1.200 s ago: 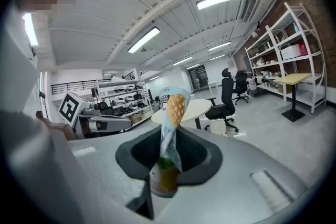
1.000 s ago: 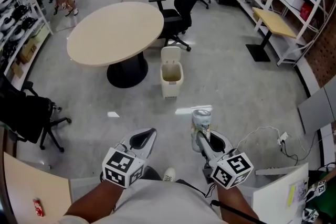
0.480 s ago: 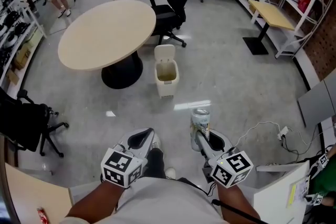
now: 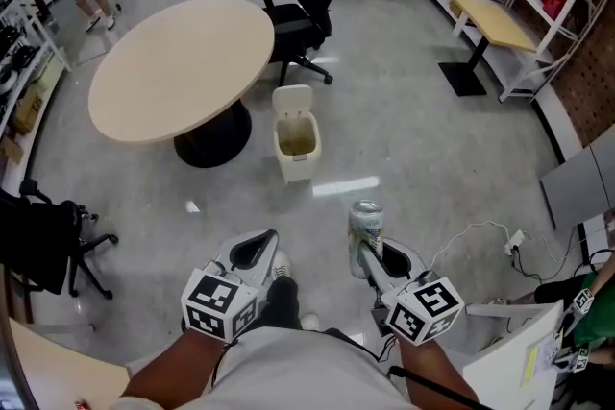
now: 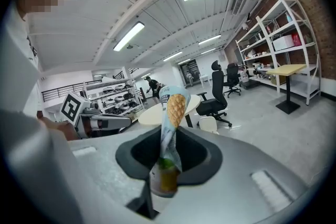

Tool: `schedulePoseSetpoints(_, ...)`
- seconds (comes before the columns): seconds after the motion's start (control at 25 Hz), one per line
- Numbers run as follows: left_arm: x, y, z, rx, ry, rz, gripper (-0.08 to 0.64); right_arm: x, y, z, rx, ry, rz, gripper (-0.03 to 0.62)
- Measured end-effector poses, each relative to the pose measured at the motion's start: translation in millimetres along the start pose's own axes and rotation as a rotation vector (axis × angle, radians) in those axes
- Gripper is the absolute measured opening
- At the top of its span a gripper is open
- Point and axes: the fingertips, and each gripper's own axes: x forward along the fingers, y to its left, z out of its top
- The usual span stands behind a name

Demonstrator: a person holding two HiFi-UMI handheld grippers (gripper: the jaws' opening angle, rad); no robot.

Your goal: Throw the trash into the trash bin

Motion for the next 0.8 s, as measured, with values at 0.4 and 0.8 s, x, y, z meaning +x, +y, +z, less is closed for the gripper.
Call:
schedulePoseSetpoints(0.4, 43, 69, 28, -0.029, -0.007, 0.014, 0.009, 74, -31, 25, -0.01, 0.041, -0.022, 0.07)
schedulePoseSetpoints(0.8, 77, 139, 60, -0.031, -0.038, -0.002, 0.008, 158, -55, 55, -0.04, 0.066, -0.053, 0.069)
